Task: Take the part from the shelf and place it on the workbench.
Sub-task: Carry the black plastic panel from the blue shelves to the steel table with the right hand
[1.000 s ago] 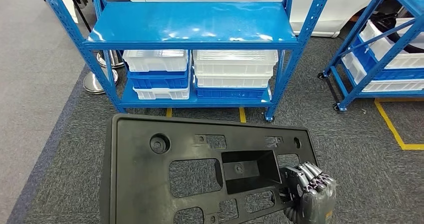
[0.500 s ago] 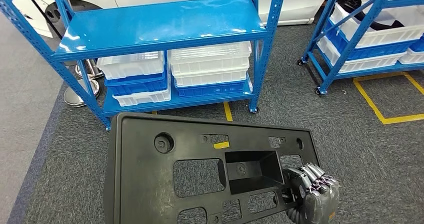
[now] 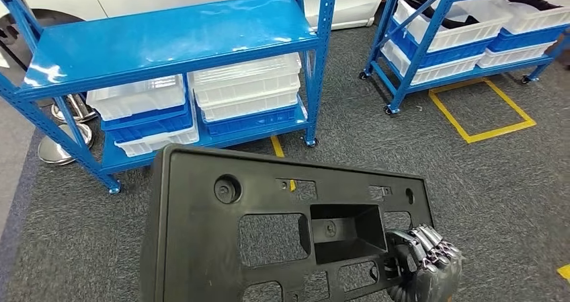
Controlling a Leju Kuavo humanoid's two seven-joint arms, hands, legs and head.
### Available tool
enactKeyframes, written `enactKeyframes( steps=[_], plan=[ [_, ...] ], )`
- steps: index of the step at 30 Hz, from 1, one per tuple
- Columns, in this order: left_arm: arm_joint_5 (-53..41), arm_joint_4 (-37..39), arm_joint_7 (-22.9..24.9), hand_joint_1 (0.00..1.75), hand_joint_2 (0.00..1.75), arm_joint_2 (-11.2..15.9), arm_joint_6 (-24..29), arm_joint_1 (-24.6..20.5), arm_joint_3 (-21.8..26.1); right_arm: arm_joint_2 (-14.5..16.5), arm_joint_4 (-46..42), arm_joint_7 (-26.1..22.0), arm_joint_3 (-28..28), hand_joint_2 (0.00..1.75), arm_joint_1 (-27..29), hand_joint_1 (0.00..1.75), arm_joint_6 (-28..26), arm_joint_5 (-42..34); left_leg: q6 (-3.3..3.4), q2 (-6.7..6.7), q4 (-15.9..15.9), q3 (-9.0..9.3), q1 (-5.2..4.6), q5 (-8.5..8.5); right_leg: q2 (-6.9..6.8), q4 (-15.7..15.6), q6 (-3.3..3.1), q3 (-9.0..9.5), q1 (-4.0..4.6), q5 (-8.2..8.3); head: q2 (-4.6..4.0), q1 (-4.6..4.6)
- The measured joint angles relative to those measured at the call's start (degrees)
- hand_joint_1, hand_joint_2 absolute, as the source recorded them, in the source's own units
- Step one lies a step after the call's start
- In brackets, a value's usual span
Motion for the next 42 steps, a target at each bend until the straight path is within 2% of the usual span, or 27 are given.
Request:
enactKeyframes(
  steps=[2, 3, 4, 6, 8, 9, 12, 14, 16, 17, 18, 19, 20, 21, 23, 25, 27, 28, 29, 31, 33, 34, 35, 37, 39, 40, 42],
  plan=[
    [0.0, 0.0, 0.05, 0.0, 1.75, 0.02, 0.0, 0.06, -0.02, 0.28, -0.21, -0.12, -0.32, 1.75, 0.24, 1.75, -0.03, -0.77, 0.09, 1.57, -0.04, -0.17, -0.09, 0.02, -2.15, 7.29, 0.54, -3.38, -0.32, -3.58, 0.0, 0.08],
    [0.0, 0.0, 0.1, 0.0, 1.75, 0.02, -0.01, 0.06, -0.08, 0.39, -0.45, -0.16, -0.51, 1.75, 0.48, 1.75, -0.03, -1.19, 0.04, 2.32, 0.04, -0.23, -0.1, -0.04, -2.51, 9.36, 0.8, -4.23, -0.49, -4.14, 0.0, 0.08],
    [0.0, 0.0, 0.15, 0.0, 1.75, 0.02, -0.01, 0.04, -0.19, 0.49, -0.82, -0.19, -0.72, 1.75, 0.73, 1.75, -0.03, -1.62, -0.06, 3.06, 0.14, -0.27, -0.1, -0.12, -2.74, 9.38, 1.03, -4.05, -0.66, -3.64, 0.0, 0.08],
    [0.0, 0.0, 0.22, 0.0, 1.75, -0.06, -0.02, -0.02, -0.44, 0.63, -1.82, -0.21, -1.15, 1.75, 1.11, 1.75, -0.03, -2.33, -0.49, 4.38, 0.56, -0.22, -0.04, -0.47, -4.01, 2.8, 1.29, -0.16, -0.92, -0.33, 0.0, 0.08],
    [0.0, 0.0, 0.29, 0.0, 1.75, -0.11, -0.03, -0.04, -0.6, 0.82, -2.67, -0.22, -1.42, 1.75, 1.28, 1.75, -0.03, -2.61, -1.27, 5.43, 1.25, -0.25, -0.26, -1.08, -5.73, -3.85, 0.99, 3.55, -0.77, 1.78, 0.0, 0.06],
    [0.0, 0.0, 0.34, 0.0, 1.75, -0.1, -0.03, -0.07, -0.66, 0.92, -2.98, -0.22, -1.48, 1.75, 1.37, 1.75, -0.03, -2.67, -1.64, 5.83, 1.52, -0.19, -0.37, -1.32, -6.11, -5.13, 0.68, 4.17, -0.62, 1.91, 0.0, 0.04],
    [0.0, 0.0, 0.4, 0.0, 1.75, -0.08, -0.02, -0.36, -0.85, 1.18, -3.73, -0.22, -1.59, 1.75, 1.73, 1.75, -0.03, -2.78, -2.61, 6.45, 1.81, 0.15, -0.24, -1.73, -4.71, -5.27, -0.44, 3.83, -0.49, 1.96, 0.0, 0.02],
    [0.0, 0.0, 0.41, 0.0, 1.75, -0.08, -0.02, -0.41, -0.93, 1.39, -4.18, -0.22, -1.63, 1.75, 1.83, 1.75, -0.03, -2.8, -3.16, 4.2, 4.4, -0.83, -0.03, -3.9, -3.71, -5.41, -1.12, 3.69, -0.7, 2.25, 0.0, 0.01],
    [0.0, 0.0, 0.42, 0.0, 1.75, -0.07, -0.02, -0.3, -0.96, 1.62, -4.42, -0.22, -1.66, 1.75, 1.85, 1.75, -0.03, -2.81, -3.34, 1.55, 11.39, -3.88, 0.05, -7.94, -2.68, -5.44, -1.52, 3.48, -0.66, 2.45, 0.0, -0.01],
    [0.01, 0.0, 0.43, 0.0, 1.75, -0.07, -0.02, -0.25, -0.96, 1.69, -4.43, -0.22, -1.67, 1.75, 1.87, 1.75, -0.03, -2.81, -3.29, 1.13, 15.26, -5.66, 0.03, -9.47, -2.03, -5.43, -1.62, 3.4, -0.53, 2.51, 0.0, -0.02],
    [0.01, 0.0, 0.45, 0.0, 1.75, -0.07, -0.03, -0.21, -0.97, 1.74, -4.43, -0.22, -1.68, 1.75, 1.89, 1.75, -0.03, -2.83, -3.14, 0.97, 17.95, -6.94, 0.0, -10.07, -1.32, -5.42, -1.7, 3.37, -0.37, 2.56, 0.0, -0.02],
    [0.01, 0.0, 0.46, 0.0, 1.75, -0.07, -0.03, -0.17, -0.99, 1.75, -4.44, -0.22, -1.71, 1.75, 1.92, 1.75, -0.03, -2.89, -2.89, 0.89, 18.57, -7.35, -0.06, -9.48, -0.52, -5.4, -1.75, 3.4, -0.2, 2.59, 0.0, -0.02],
    [0.01, 0.0, 0.46, 0.0, 1.75, -0.07, -0.04, -0.14, -1.05, 1.76, -4.49, -0.22, -1.76, 1.75, 1.95, 1.75, -0.03, -3.05, -2.52, 0.67, 16.9, -6.71, -0.17, -7.81, 0.29, -5.39, -1.77, 3.5, -0.05, 2.61, 0.0, -0.02],
    [0.0, 0.0, 0.44, 0.0, 1.75, -0.07, -0.04, -0.11, -1.18, 1.77, -4.64, -0.22, -1.85, 1.75, 2.0, 1.75, -0.03, -3.31, -2.0, -0.03, 13.37, -5.25, -0.31, -5.46, 1.06, -5.38, -1.78, 3.63, 0.08, 2.62, 0.0, -0.01],
    [0.0, 0.0, 0.35, 0.0, 1.75, 0.04, -0.04, -0.02, -1.5, 1.77, -5.13, -0.22, -2.08, 1.75, 2.06, 1.75, -0.03, -4.04, -0.82, -2.62, 6.1, -2.21, -0.51, -2.08, 2.4, -5.33, -1.68, 3.7, 0.21, 2.67, 0.0, 0.03],
    [0.0, 0.0, 0.24, 0.0, 1.75, 0.14, -0.03, -0.11, -1.75, 1.77, -5.66, -0.22, -2.31, 1.75, 2.16, 1.75, -0.03, -4.72, -0.26, -3.94, 2.87, -0.88, -0.65, -1.58, 3.51, -5.27, -1.24, 3.27, 0.03, 2.91, 0.0, 0.02],
    [0.0, 0.0, 0.15, 0.0, 1.75, 0.09, -0.04, -0.41, -1.88, 1.77, -6.08, -0.24, -2.45, 1.75, 2.38, 1.75, -0.03, -5.15, -0.23, -2.78, 1.84, -0.52, -0.57, -1.39, 4.35, -5.26, -0.54, 2.84, -0.15, 3.21, 0.0, -0.04],
    [0.0, 0.0, 0.13, 0.0, 1.75, 0.07, -0.07, -0.49, -1.9, 1.77, -6.22, -0.24, -2.51, 1.75, 2.47, 1.75, -0.03, -5.26, -0.15, -2.04, 1.28, -0.33, -0.42, -1.07, 3.82, -4.93, -0.24, 2.61, -0.04, 3.0, 0.0, -0.02],
    [0.0, 0.0, 0.11, 0.0, 1.75, 0.03, -0.1, -0.46, -1.91, 1.77, -6.31, -0.24, -2.55, 1.75, 2.46, 1.75, -0.03, -5.34, 0.01, -1.23, 0.7, -0.12, -0.27, -0.74, 2.58, -3.7, 0.0, 1.99, 0.1, 2.12, 0.0, 0.03],
    [0.0, 0.0, 0.14, 0.0, 1.75, 0.02, -0.15, -0.28, -1.9, 1.77, -6.33, -0.23, -2.59, 1.75, 2.31, 1.75, -0.03, -5.39, 0.26, 0.36, 0.16, 0.02, -0.28, -0.44, -0.74, 2.11, 0.4, -0.81, 0.17, -1.34, 0.0, 0.16],
    [0.0, 0.0, 0.25, 0.0, 1.75, 0.02, -0.17, -0.21, -1.9, 1.77, -6.26, -0.23, -2.59, 1.75, 2.2, 1.75, -0.01, -5.41, 0.31, 2.02, 0.26, -0.14, -0.39, -0.51, -2.22, 8.71, 0.84, -3.92, -0.25, -4.12, 0.0, 0.22],
    [0.0, 0.0, 0.31, 0.0, 1.75, 0.02, -0.18, -0.23, -1.9, 1.77, -6.22, -0.23, -2.59, 1.75, 2.21, 1.75, 0.0, -5.4, 0.23, 2.81, 0.35, -0.17, -0.37, -0.6, -2.5, 9.69, 1.05, -4.29, -0.48, -4.02, 0.0, 0.22],
    [0.0, 0.0, 0.34, 0.0, 1.75, 0.01, -0.19, -0.25, -1.9, 1.77, -6.2, -0.23, -2.59, 1.75, 2.21, 1.75, 0.02, -5.38, 0.1, 3.56, 0.47, -0.16, -0.32, -0.74, -2.8, 8.57, 1.26, -3.56, -0.72, -2.93, 0.0, 0.22],
    [0.0, 0.0, 0.36, 0.0, 1.75, 0.01, -0.19, -0.29, -1.9, 1.77, -6.19, -0.23, -2.59, 1.75, 2.16, 1.75, 0.04, -5.33, -0.47, 4.8, 1.02, -0.13, -0.21, -1.2, -4.54, 1.44, 1.52, 0.41, -1.0, 0.26, 0.0, 0.22],
    [0.0, 0.0, 0.34, 0.0, 1.75, 0.04, -0.17, -0.29, -1.9, 1.81, -6.22, -0.24, -2.59, 1.75, 2.06, 1.75, 0.04, -5.26, -1.3, 5.7, 1.84, -0.28, -0.39, -1.88, -6.16, -3.95, 1.18, 3.25, -0.88, 1.77, 0.0, 0.17],
    [0.0, 0.0, 0.33, 0.0, 1.75, 0.07, -0.17, -0.34, -1.9, 1.86, -6.23, -0.24, -2.6, 1.75, 2.01, 1.75, 0.04, -5.24, -1.65, 6.07, 2.09, -0.27, -0.51, -2.13, -6.4, -4.67, 0.85, 3.55, -0.71, 1.67, 0.0, 0.13],
    [0.0, 0.0, 0.32, 0.0, 1.75, 0.08, -0.17, -0.55, -1.9, 1.97, -6.26, -0.25, -2.61, 1.75, 2.02, 1.75, 0.04, -5.23, -2.17, 6.7, 2.14, 0.03, -0.45, -2.35, -5.23, -4.59, 0.07, 3.36, -0.57, 1.79, 0.0, 0.08]
  ],
)
